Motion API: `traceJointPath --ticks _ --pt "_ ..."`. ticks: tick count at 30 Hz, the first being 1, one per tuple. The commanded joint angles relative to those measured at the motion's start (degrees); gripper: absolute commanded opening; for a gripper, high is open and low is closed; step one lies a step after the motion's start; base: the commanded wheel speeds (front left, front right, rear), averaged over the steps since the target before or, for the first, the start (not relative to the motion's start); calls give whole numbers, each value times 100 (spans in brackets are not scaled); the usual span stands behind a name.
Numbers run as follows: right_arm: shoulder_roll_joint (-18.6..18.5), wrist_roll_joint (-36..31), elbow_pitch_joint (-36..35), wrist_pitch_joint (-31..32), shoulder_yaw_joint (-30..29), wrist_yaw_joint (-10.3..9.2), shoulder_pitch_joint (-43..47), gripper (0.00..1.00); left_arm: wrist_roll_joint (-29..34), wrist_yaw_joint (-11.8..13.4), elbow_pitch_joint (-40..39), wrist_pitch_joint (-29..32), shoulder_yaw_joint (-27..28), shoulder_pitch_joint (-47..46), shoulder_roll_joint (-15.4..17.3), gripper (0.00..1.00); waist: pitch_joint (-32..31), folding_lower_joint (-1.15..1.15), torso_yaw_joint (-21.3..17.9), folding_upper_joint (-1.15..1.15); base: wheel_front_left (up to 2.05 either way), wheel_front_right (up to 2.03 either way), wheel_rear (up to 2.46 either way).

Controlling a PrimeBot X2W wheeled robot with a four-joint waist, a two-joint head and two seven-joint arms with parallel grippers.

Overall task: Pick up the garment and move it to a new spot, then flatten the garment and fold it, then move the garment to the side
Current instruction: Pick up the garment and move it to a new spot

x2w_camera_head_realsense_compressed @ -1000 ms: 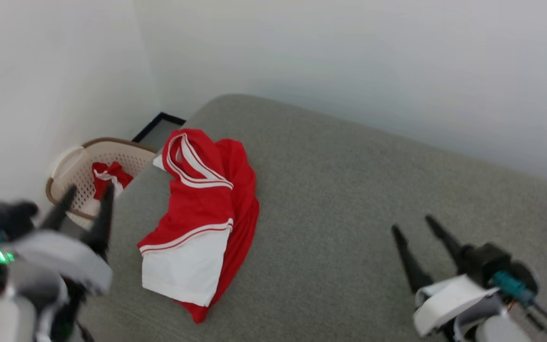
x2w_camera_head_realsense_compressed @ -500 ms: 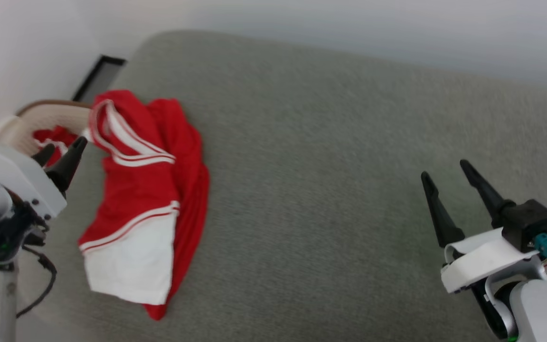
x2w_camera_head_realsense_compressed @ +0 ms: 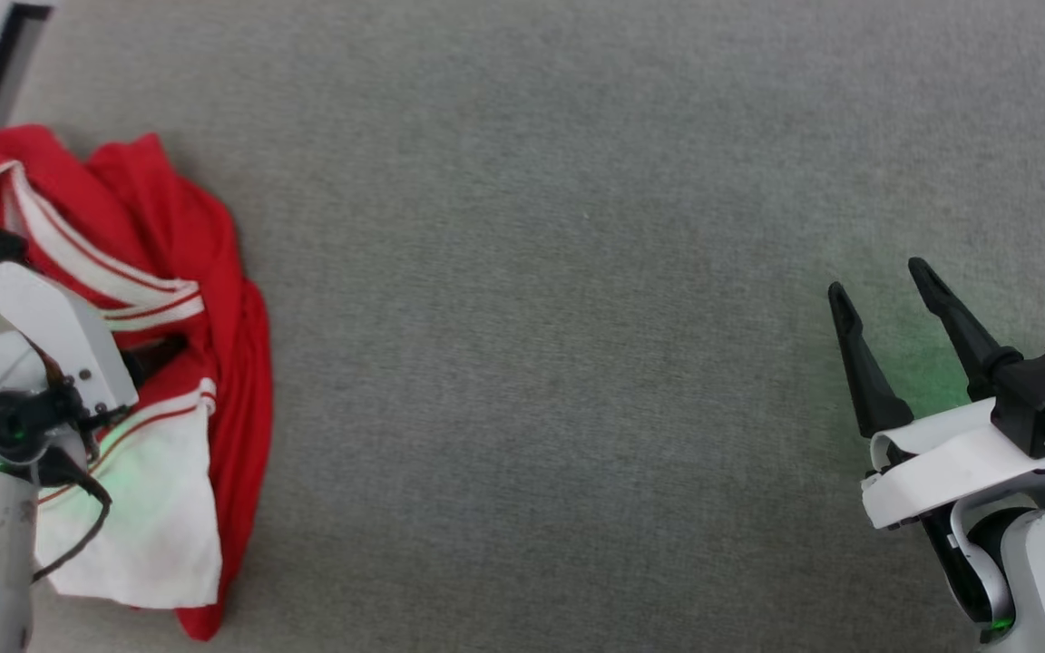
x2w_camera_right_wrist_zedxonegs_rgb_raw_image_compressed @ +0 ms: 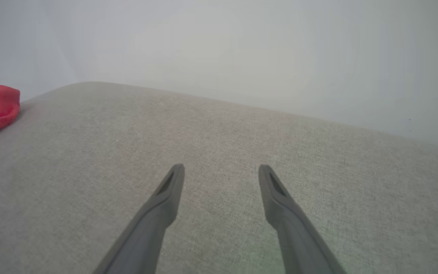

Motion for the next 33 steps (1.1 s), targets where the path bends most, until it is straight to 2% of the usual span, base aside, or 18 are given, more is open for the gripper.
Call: traceJointPath --ticks 1,10,11,12,18,27,33 --pt "2 -46 -38 18 -3 -4 -65 100 -20 28 144 16 -5 -81 -23 100 194 0 -180 0 0 0 0" --pt "66 -45 -27 66 -6 -4 -37 100 18 -64 1101 43 -229 -175 -218 100 119 0 -168 0 0 0 0" --pt "72 -37 -13 65 -5 -4 -21 100 28 -104 1145 46 -263 -185 -213 47 89 0 -166 0 0 0 0" --pt "75 -28 4 60 -8 -4 -4 100 34 -145 1165 0 -286 -203 -200 1 52 0 -162 0 0 0 0" --pt "137 49 132 2 -6 -4 103 100 57 -279 1112 -199 -337 -327 48 0 -260 0 -135 0 0 0 0" --pt "256 147 322 -111 -31 -4 294 100 61 -328 682 -600 -325 -417 465 0 -790 0 -88 0 0 0 0" --pt "337 231 455 -186 -81 -4 479 100 68 -357 31 -741 -373 -546 872 0 -1223 0 -56 0 0 0 0"
